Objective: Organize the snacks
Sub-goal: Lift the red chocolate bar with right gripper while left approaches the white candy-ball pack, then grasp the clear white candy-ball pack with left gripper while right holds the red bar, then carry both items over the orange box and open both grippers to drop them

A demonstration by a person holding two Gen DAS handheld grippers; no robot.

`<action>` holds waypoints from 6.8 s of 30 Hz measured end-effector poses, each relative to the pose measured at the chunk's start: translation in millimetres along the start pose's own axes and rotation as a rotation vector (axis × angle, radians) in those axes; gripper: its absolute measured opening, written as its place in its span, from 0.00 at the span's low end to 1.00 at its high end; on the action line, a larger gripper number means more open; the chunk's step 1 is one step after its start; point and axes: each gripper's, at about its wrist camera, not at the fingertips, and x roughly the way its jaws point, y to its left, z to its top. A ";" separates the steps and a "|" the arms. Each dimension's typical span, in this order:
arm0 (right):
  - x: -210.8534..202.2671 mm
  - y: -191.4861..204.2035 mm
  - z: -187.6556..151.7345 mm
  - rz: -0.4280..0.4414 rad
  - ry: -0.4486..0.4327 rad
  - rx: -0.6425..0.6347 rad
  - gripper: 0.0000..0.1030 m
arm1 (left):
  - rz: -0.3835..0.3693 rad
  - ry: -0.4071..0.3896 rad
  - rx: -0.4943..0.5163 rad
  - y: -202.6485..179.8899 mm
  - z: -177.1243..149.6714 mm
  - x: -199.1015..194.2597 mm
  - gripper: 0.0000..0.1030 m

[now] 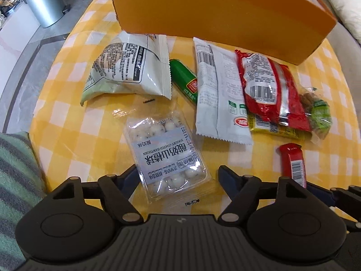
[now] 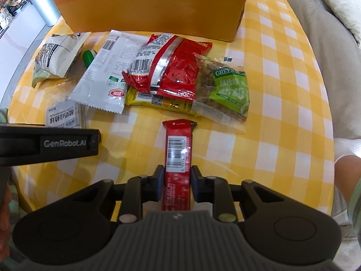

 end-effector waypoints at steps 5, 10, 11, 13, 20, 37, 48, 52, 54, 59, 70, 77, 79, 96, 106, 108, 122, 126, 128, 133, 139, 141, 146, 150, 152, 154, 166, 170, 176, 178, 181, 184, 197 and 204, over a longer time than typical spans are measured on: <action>-9.2 -2.6 -2.0 0.018 -0.021 0.005 0.21 | -0.044 -0.014 0.003 5.1 -2.5 -20.0 0.83; -19.2 -5.3 -3.8 0.043 -0.047 0.013 0.21 | -0.095 -0.033 -0.004 10.4 -3.8 -38.8 0.82; -21.8 -5.7 -4.2 0.049 -0.054 0.016 0.21 | -0.104 -0.038 -0.004 11.6 -3.8 -42.3 0.82; -26.2 -5.9 -4.8 0.056 -0.067 0.018 0.21 | -0.119 -0.053 -0.005 12.8 -4.9 -51.5 0.82; -46.9 -9.3 -2.4 0.071 -0.139 0.041 0.21 | -0.164 -0.128 -0.003 19.5 -4.2 -79.8 0.79; -49.8 -22.9 2.3 0.156 -0.134 0.120 0.21 | -0.224 -0.050 0.106 13.3 -2.4 -65.4 0.73; -24.5 -23.8 -8.4 0.202 0.024 0.194 0.21 | -0.139 0.187 0.207 -6.8 -6.7 -10.0 0.74; -24.7 -32.2 -6.3 0.187 0.016 0.233 0.21 | -0.093 0.217 0.330 -19.4 -19.7 -2.7 0.76; -25.0 -35.1 -5.7 0.189 0.014 0.242 0.21 | -0.040 0.214 0.388 -25.3 -25.2 1.3 0.77; -23.9 -34.0 -4.9 0.198 0.018 0.231 0.21 | 0.013 0.197 0.442 -32.6 -32.5 6.9 0.84; -25.0 -40.1 -4.7 0.175 0.007 0.256 0.21 | -0.089 0.109 0.326 -41.6 -11.5 2.3 0.55; -16.5 -38.6 -7.4 0.165 0.043 0.258 0.21 | -0.243 0.182 0.323 -37.0 -18.4 -1.9 0.35; -15.8 -40.1 -7.4 0.160 0.043 0.268 0.21 | -0.290 0.204 0.325 -34.0 -17.7 -6.0 0.35; -17.6 -68.9 -14.1 0.139 0.034 0.450 0.21 | -0.198 -0.041 0.889 -89.2 -24.1 -21.3 0.84; -8.4 -66.1 -11.6 0.136 0.061 0.429 0.21 | -0.196 0.013 0.967 -107.7 -25.2 7.7 0.84; -5.7 -65.1 -9.7 0.134 0.060 0.429 0.21 | -0.200 0.022 0.955 -107.9 -23.6 10.0 0.84; -3.4 -66.4 -7.2 0.132 0.052 0.425 0.21 | -0.209 0.015 0.832 -107.5 -19.6 9.4 0.68; -5.0 -66.3 -7.1 0.128 0.044 0.423 0.21 | -0.212 0.008 0.771 -101.4 -20.5 5.4 0.66; -6.4 -66.0 -7.0 0.124 0.039 0.417 0.21 | -0.221 0.017 0.723 -97.7 -19.6 2.4 0.65; -16.7 -63.8 -5.7 0.092 -0.008 0.378 0.21 | -0.245 0.016 0.631 -86.7 -18.5 -10.4 0.65; -24.3 -61.2 -3.3 0.077 -0.038 0.346 0.21 | -0.281 -0.015 0.525 -71.2 -13.5 -30.6 0.64; -28.1 -59.6 -2.6 0.072 -0.053 0.335 0.21 | -0.302 -0.027 0.488 -66.1 -11.2 -37.6 0.64; -36.0 -55.7 1.1 0.071 -0.082 0.314 0.21 | -0.321 -0.077 0.429 -52.2 -4.5 -58.7 0.64; -45.6 -50.4 6.0 0.074 -0.108 0.290 0.21 | -0.346 -0.105 0.373 -39.3 5.9 -71.8 0.64; -51.9 -47.7 9.8 0.077 -0.126 0.274 0.21 | -0.345 -0.130 0.354 -33.4 12.0 -79.5 0.64; -58.4 -46.4 14.4 0.078 -0.142 0.266 0.21 | -0.339 -0.159 0.343 -29.1 17.5 -87.5 0.64; -114.0 -33.6 68.6 0.110 -0.268 0.124 0.21 | -0.345 -0.314 0.297 -13.3 71.1 -133.9 0.64; -129.0 -31.3 94.2 0.105 -0.304 0.064 0.21 | -0.342 -0.358 0.299 -14.4 92.8 -146.7 0.64; -138.7 -30.7 133.4 0.109 -0.328 -0.006 0.21 | -0.326 -0.394 0.318 -22.0 125.2 -154.4 0.64; -138.9 -31.2 146.5 0.109 -0.336 -0.023 0.21 | -0.312 -0.400 0.322 -25.0 135.5 -153.2 0.64; -135.1 -32.9 165.7 0.093 -0.345 -0.043 0.21 | -0.292 -0.396 0.325 -28.4 151.2 -146.9 0.64; -125.3 -36.2 184.9 0.074 -0.346 -0.052 0.21 | -0.272 -0.385 0.321 -29.9 165.8 -136.2 0.64; -50.8 -44.3 234.1 0.026 -0.305 -0.047 0.21 | -0.206 -0.267 0.323 -38.9 211.2 -62.9 0.64; -22.9 -46.5 243.2 0.023 -0.251 -0.037 0.20 | -0.182 -0.185 0.325 -45.8 218.7 -26.1 0.64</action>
